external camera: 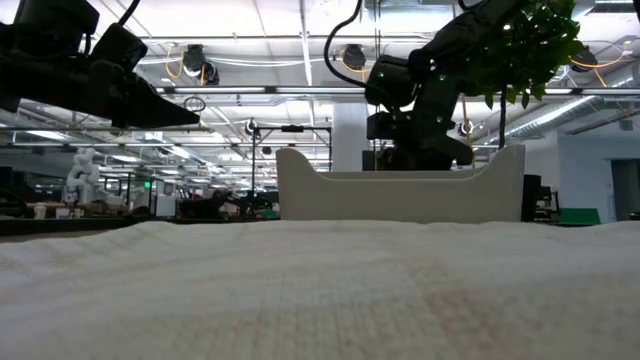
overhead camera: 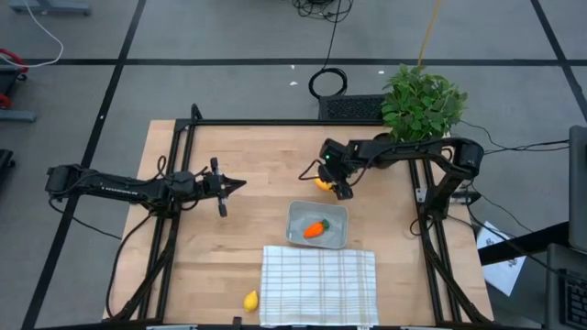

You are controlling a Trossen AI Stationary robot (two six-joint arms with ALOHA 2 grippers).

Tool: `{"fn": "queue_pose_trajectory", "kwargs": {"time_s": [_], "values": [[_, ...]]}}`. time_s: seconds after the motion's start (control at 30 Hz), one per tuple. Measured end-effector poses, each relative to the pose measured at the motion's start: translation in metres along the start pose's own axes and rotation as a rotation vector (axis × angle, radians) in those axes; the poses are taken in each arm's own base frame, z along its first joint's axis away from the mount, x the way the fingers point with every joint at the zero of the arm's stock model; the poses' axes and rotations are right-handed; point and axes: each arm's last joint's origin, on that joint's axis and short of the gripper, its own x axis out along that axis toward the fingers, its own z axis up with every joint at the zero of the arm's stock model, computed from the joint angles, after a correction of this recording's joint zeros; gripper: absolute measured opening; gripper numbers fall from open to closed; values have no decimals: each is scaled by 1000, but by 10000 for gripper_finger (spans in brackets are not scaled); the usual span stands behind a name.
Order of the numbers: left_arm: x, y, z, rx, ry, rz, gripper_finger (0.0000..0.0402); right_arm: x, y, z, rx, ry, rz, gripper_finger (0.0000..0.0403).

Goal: Pick and placing Produce into tupperware
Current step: Put the yellow banana into the gray bin

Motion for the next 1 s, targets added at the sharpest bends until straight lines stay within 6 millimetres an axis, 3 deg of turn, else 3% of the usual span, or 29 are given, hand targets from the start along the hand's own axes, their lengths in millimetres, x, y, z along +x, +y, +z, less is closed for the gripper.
{"fn": "queue_pose_trajectory", "kwargs": {"time_s": [0.27,0.77,1.0], "values": [[0,0,0,1,-1,0,27,13,4,-11,-6,-30,-20,254],[0,0,0,-3,-1,0,8,25,9,-24,16,-59,-40,252],[0,0,0,-3,-1,0,27,29,12,-30,17,-53,-28,204]]}}
